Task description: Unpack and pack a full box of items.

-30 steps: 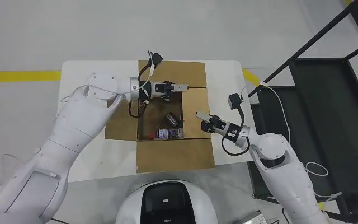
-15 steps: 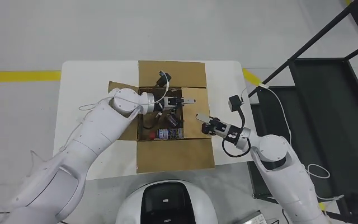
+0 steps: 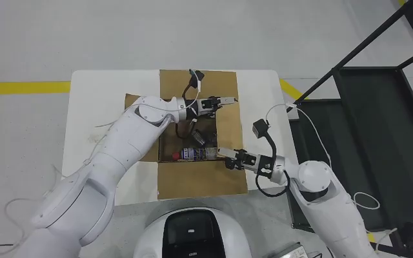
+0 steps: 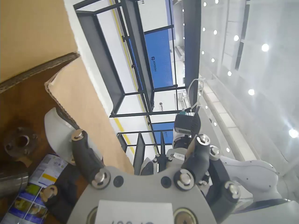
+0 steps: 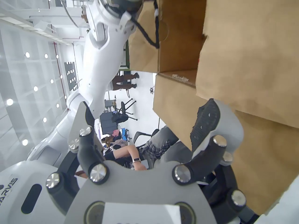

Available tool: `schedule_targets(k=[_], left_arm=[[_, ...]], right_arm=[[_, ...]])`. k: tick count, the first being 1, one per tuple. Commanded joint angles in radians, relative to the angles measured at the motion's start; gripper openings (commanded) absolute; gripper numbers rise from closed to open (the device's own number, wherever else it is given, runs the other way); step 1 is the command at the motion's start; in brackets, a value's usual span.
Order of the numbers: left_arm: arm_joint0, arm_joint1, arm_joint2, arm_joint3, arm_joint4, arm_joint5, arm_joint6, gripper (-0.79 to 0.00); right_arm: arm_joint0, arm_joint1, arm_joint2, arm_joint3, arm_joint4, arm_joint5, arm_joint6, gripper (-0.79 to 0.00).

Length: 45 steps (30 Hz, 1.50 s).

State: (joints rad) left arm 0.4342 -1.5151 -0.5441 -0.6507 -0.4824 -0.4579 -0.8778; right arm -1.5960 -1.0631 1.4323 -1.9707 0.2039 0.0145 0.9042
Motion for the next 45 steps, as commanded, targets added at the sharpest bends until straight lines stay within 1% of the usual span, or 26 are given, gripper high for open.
schedule_targets(k=[1,4,7,9,11,15,18,21,25,27,29,34,37,39,42,45], left_arm=[[-0.004,-0.005,-0.007,-0.007,-0.006,-0.018,-0.024,0.000],[-0.004,-0.011,-0.017,-0.031,-0.019,-0.031,-0.050,0.000],[-0.002,-0.017,-0.027,-0.058,-0.027,-0.042,-0.059,0.000],[0.001,-0.022,-0.031,-0.069,-0.037,-0.032,-0.070,0.000],[0.003,-0.028,-0.032,-0.080,-0.049,-0.022,-0.089,0.000],[0.005,-0.037,-0.035,-0.083,-0.040,-0.022,-0.109,0.000],[0.004,-0.035,-0.049,-0.073,-0.034,-0.029,-0.123,0.000],[0.010,-0.025,-0.083,-0.067,-0.050,-0.031,-0.138,0.000],[0.026,0.007,-0.141,-0.091,-0.043,-0.017,-0.180,0.000],[0.042,0.030,-0.177,-0.120,-0.026,-0.012,-0.201,0.000],[0.063,0.056,-0.217,-0.162,0.000,-0.003,-0.217,0.000],[0.142,0.129,-0.344,-0.318,0.104,0.034,-0.216,0.000],[0.208,0.172,-0.437,-0.431,0.169,0.072,-0.204,0.000],[0.258,0.196,-0.501,-0.505,0.178,0.104,-0.211,0.000],[0.313,0.230,-0.596,-0.564,0.243,0.131,-0.199,0.000],[0.354,0.253,-0.670,-0.606,0.273,0.158,-0.189,0.000]], right_arm=[[0.000,0.002,-0.009,-0.015,0.011,-0.004,0.037,0.000],[0.004,0.004,-0.030,-0.039,0.007,-0.001,0.076,0.000],[0.014,0.006,-0.047,-0.044,-0.031,0.011,0.073,0.000],[0.019,0.005,-0.058,-0.040,-0.063,0.021,0.031,0.000],[0.020,0.003,-0.054,-0.029,-0.086,0.028,-0.045,0.000],[-0.011,0.003,-0.020,-0.037,-0.106,0.022,-0.152,0.000],[-0.050,0.006,0.020,-0.066,-0.113,0.030,-0.196,0.000],[-0.089,0.008,0.062,-0.096,-0.133,0.043,-0.254,0.000],[-0.119,0.007,0.104,-0.099,-0.122,0.053,-0.327,0.000],[-0.125,0.004,0.117,-0.088,-0.094,0.050,-0.374,0.000],[-0.127,0.002,0.123,-0.080,-0.097,0.056,-0.408,0.000],[-0.117,-0.003,0.116,-0.051,-0.147,0.082,-0.511,0.000],[-0.102,-0.007,0.101,-0.021,-0.185,0.106,-0.559,0.000],[-0.089,-0.009,0.086,0.001,-0.197,0.118,-0.576,0.000],[-0.062,-0.013,0.065,0.040,-0.202,0.133,-0.580,0.000],[-0.034,-0.015,0.047,0.076,-0.213,0.147,-0.576,0.000]])
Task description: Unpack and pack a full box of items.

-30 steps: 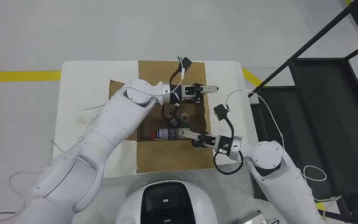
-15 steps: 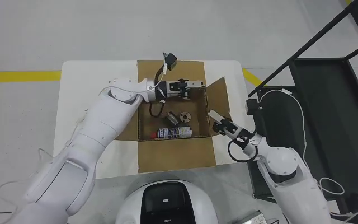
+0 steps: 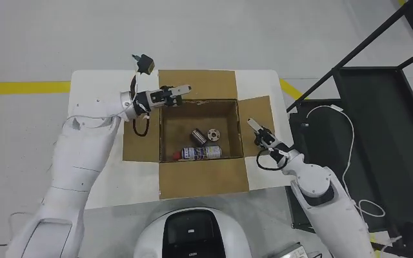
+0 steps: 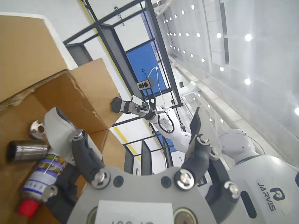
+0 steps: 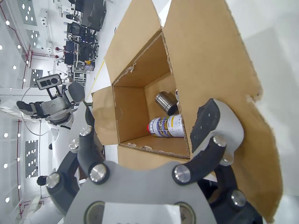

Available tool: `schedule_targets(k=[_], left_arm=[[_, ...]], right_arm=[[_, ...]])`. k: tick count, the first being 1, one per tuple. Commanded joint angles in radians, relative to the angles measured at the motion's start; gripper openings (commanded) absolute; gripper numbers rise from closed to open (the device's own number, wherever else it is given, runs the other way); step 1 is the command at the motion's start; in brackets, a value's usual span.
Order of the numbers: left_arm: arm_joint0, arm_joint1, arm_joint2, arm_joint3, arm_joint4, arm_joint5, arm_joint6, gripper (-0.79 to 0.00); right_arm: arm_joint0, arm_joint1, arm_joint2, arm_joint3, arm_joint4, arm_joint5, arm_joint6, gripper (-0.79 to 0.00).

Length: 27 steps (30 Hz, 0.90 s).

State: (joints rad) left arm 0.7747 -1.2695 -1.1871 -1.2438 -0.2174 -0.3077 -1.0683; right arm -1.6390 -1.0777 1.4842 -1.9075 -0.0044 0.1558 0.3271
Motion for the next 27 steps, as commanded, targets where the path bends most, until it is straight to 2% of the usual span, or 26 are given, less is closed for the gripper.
schedule_targets(k=[1,7,14,27], left_arm=[[0.024,0.014,-0.049,-0.025,0.014,0.013,0.001,0.000],[0.076,0.047,-0.164,-0.071,0.051,0.042,0.006,0.000],[0.118,0.075,-0.254,-0.084,0.084,0.076,0.022,0.000],[0.225,0.092,-0.297,-0.035,0.010,0.106,0.094,0.000]], right_arm=[[0.018,-0.001,-0.012,0.024,-0.012,0.013,0.003,0.000],[0.069,-0.009,-0.064,0.100,-0.022,0.037,0.019,0.000],[0.131,-0.018,-0.120,0.153,-0.026,0.027,0.053,0.000],[0.234,-0.032,-0.183,0.219,-0.051,0.009,0.080,0.000]])
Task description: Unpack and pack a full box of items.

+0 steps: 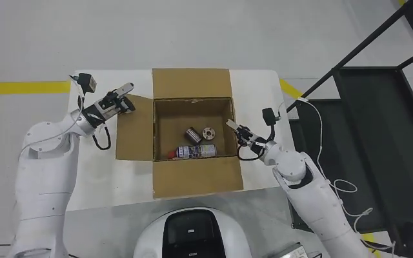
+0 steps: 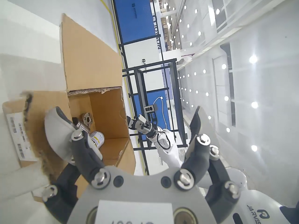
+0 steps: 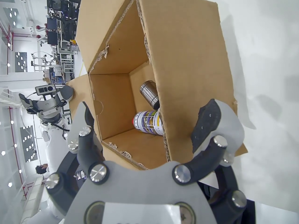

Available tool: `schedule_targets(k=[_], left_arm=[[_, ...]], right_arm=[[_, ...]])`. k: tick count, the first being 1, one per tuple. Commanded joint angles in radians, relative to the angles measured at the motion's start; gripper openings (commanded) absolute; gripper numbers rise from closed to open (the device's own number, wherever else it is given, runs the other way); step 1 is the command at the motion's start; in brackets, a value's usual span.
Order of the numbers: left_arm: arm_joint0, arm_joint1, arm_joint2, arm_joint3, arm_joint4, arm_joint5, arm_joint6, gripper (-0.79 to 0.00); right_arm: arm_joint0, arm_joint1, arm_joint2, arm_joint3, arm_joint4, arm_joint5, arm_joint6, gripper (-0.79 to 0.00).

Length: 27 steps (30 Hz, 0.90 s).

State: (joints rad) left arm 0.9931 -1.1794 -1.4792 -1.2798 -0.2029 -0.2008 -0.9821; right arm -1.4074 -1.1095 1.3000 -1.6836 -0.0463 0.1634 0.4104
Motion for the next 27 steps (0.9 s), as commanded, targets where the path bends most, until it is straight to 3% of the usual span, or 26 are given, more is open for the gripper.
schedule_targets(k=[1,8,13,20,27], left_arm=[[0.012,0.003,-0.010,0.001,-0.010,-0.003,0.012,0.000],[0.041,0.016,-0.052,-0.002,-0.024,-0.017,0.029,0.000],[0.042,0.027,-0.071,0.004,-0.028,-0.045,-0.014,0.000],[-0.005,0.047,-0.091,0.077,-0.043,-0.082,-0.169,0.000],[-0.073,0.061,-0.084,0.175,-0.068,-0.141,-0.283,0.000]], right_arm=[[0.001,0.001,0.004,-0.014,-0.019,0.004,-0.005,0.000],[-0.041,0.008,0.025,-0.182,-0.125,0.012,-0.021,0.000],[-0.017,0.006,-0.029,-0.266,-0.202,0.014,0.033,0.000],[0.178,-0.021,-0.254,-0.171,-0.376,0.060,0.164,0.000],[0.336,-0.063,-0.427,-0.041,-0.517,0.141,0.200,0.000]])
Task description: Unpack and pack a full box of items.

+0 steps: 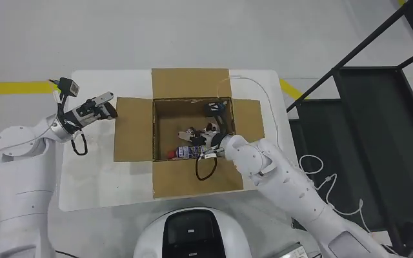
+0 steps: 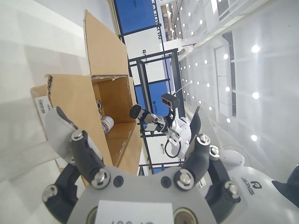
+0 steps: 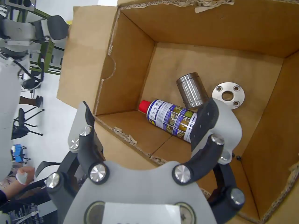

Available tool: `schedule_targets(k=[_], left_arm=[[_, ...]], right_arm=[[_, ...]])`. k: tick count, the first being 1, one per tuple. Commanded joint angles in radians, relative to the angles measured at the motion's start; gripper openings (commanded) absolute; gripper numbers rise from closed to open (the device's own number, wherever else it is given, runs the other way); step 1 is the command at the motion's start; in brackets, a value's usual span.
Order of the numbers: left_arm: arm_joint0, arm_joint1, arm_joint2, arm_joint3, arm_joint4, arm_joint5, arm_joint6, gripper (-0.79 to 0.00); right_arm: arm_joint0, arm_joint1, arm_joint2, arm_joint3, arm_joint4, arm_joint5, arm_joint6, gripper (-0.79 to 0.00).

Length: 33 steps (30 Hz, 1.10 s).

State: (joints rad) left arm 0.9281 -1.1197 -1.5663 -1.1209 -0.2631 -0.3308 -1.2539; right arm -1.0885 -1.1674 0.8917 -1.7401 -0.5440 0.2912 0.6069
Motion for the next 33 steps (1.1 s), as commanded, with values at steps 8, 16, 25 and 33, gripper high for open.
schedule_targets(k=[8,16,25,33], left_arm=[[-0.021,0.001,0.012,0.040,-0.040,-0.033,-0.033,0.000],[-0.021,0.001,0.012,0.040,-0.040,-0.033,-0.033,0.000],[-0.021,0.001,0.012,0.040,-0.040,-0.033,-0.033,0.000],[-0.021,0.001,0.012,0.040,-0.040,-0.033,-0.033,0.000]], right_arm=[[0.053,-0.019,-0.058,0.050,-0.059,0.049,0.018,0.000],[0.053,-0.019,-0.058,0.050,-0.059,0.049,0.018,0.000],[0.053,-0.019,-0.058,0.050,-0.059,0.049,0.018,0.000],[0.053,-0.019,-0.058,0.050,-0.059,0.049,0.018,0.000]])
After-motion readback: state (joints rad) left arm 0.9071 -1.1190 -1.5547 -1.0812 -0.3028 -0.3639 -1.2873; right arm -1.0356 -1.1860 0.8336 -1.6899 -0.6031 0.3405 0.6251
